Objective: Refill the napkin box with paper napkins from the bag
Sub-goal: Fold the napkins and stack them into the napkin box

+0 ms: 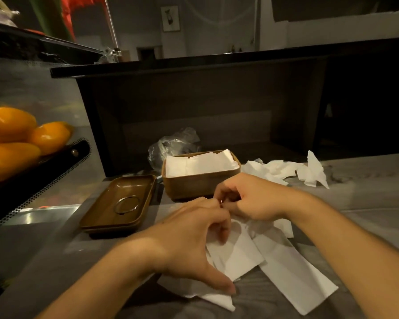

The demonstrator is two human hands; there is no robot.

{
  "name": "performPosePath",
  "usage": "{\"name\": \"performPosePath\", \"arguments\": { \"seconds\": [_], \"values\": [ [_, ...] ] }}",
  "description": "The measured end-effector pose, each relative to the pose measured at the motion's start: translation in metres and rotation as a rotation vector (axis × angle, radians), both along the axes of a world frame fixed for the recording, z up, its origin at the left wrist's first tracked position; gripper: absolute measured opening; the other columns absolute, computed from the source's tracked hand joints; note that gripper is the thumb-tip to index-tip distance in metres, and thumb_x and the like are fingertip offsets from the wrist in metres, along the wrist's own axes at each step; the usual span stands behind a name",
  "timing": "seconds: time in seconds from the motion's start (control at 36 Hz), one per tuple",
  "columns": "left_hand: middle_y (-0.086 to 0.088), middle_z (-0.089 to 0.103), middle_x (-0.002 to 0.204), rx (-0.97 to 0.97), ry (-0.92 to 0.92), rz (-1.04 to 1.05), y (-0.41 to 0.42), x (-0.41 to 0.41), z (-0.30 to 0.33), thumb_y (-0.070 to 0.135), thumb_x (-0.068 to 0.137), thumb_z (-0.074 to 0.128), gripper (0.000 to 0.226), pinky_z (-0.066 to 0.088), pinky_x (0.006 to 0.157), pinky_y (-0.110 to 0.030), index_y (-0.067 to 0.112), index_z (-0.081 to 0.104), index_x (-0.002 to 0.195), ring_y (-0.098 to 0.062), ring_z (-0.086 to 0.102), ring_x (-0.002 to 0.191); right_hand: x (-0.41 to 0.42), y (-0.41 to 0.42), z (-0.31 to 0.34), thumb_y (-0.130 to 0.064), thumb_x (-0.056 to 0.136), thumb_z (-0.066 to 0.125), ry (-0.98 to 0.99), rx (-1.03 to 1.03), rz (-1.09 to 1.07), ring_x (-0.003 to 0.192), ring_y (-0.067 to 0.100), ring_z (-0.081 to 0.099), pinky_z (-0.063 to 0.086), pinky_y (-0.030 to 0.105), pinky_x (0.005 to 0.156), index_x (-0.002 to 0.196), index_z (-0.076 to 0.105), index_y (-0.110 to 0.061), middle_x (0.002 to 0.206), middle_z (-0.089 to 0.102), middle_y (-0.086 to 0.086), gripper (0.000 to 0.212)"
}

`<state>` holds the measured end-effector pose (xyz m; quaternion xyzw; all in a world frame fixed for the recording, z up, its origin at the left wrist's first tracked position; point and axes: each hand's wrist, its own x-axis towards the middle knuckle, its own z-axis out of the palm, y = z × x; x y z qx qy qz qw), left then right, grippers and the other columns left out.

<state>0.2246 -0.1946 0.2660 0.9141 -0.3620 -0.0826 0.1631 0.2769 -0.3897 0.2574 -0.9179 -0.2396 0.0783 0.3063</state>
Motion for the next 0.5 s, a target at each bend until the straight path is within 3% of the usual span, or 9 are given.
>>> {"name": "performPosePath", "arguments": {
  "seconds": [0.14, 0.25, 0.39, 0.5],
  "values": [
    [0.025, 0.041, 0.099, 0.029, -0.147, 0.007, -0.008, -0.003, -0.005, 0.079, 0.060, 0.076, 0.059, 0.042, 0.077, -0.021, 0.039, 0.045, 0.091, 0.003, 0.040, 0.094, 0.001, 0.001, 0.002, -0.010, 0.094, 0.065, 0.016, 0.032, -0.046, 0.087, 0.012, 0.072, 0.061, 0.030, 0.082, 0.105, 0.072, -0.029, 0.093, 0.075, -0.007, 0.022],
    [0.025, 0.037, 0.099, 0.095, -0.254, 0.001, -0.010, -0.004, -0.011, 0.085, 0.066, 0.065, 0.059, 0.041, 0.081, -0.022, 0.041, 0.038, 0.092, 0.003, 0.037, 0.093, 0.003, 0.000, 0.003, -0.008, 0.092, 0.065, -0.018, 0.018, -0.082, 0.083, 0.013, 0.071, 0.061, 0.026, 0.077, 0.101, 0.074, -0.028, 0.087, 0.073, -0.006, 0.024],
    [0.022, 0.042, 0.097, 0.042, -0.277, 0.012, -0.007, 0.001, -0.019, 0.060, 0.080, 0.066, 0.033, 0.035, 0.073, -0.017, 0.041, 0.041, 0.091, 0.002, 0.041, 0.094, 0.001, -0.004, 0.002, -0.020, 0.097, 0.065, -0.039, 0.018, -0.044, 0.083, 0.008, 0.068, 0.052, 0.020, 0.071, 0.100, 0.073, -0.033, 0.091, 0.071, -0.011, 0.015],
    [0.017, 0.060, 0.092, -0.270, -0.108, 0.088, -0.001, 0.009, -0.016, 0.031, 0.090, 0.067, 0.006, 0.049, 0.075, -0.019, 0.034, 0.062, 0.089, -0.001, 0.057, 0.091, 0.001, -0.010, 0.006, -0.023, 0.102, 0.055, -0.081, 0.048, -0.060, 0.089, 0.010, 0.067, 0.059, 0.029, 0.080, 0.099, 0.074, -0.033, 0.096, 0.070, -0.011, 0.021]
  ]
}}
